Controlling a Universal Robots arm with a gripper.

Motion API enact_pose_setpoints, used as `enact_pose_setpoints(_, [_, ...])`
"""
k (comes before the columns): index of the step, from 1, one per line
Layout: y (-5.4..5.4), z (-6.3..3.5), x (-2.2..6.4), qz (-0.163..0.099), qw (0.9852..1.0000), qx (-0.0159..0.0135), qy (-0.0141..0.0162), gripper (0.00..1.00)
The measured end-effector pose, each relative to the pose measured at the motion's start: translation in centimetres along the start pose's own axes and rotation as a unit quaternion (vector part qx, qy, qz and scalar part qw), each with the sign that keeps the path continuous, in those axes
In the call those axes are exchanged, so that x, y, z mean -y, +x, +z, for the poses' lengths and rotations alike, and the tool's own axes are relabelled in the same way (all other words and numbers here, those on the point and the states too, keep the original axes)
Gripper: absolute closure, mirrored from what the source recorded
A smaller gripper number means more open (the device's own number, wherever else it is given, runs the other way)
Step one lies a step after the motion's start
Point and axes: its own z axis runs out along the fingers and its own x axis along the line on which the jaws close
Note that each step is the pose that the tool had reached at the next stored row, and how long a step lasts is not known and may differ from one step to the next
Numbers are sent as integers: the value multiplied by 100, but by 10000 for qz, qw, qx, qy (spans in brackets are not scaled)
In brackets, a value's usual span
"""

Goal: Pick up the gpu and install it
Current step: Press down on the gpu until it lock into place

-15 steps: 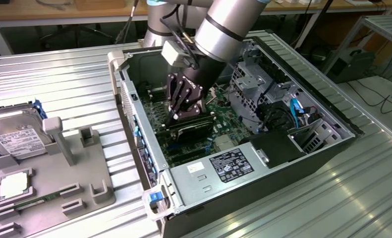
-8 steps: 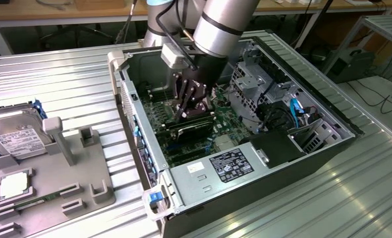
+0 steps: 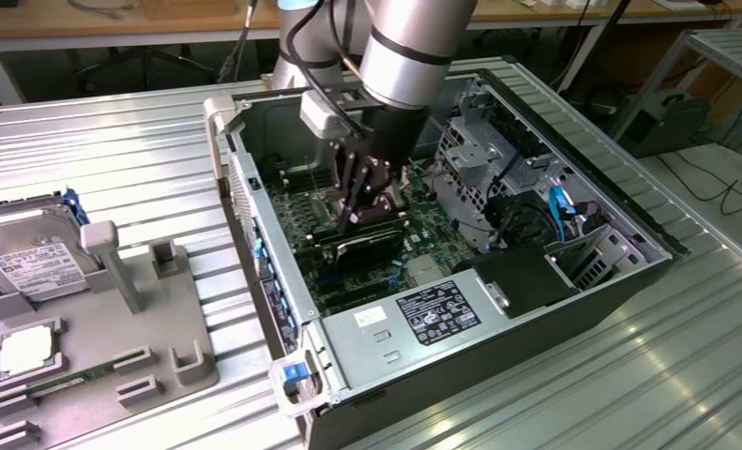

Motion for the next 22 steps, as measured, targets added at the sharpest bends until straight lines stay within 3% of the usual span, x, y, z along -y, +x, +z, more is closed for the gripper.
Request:
enact_pose_setpoints(1, [0, 1, -4, 5, 9999, -15, 108, 89])
enact_pose_setpoints(4, [-2, 4, -20, 20, 9993, -48, 375, 89])
enact_pose_setpoints(7, [-5, 2, -53, 32, 9984, -72, 558, 89])
enact_pose_setpoints(8, [-4, 0, -57, 35, 9982, -76, 595, 89])
enact_pose_setpoints(9, [2, -2, -65, 39, 9977, -84, 669, 89])
enact_pose_setpoints(11, [11, 0, -74, 45, 9971, -101, 758, 89])
enact_pose_setpoints(12, [11, 2, -89, 48, 9968, -109, 792, 89])
enact_pose_setpoints(18, [-13, 36, -267, 54, 9963, -122, 852, 89])
enact_pose_setpoints(22, [-15, 50, -275, 174, 9961, -140, 848, 89])
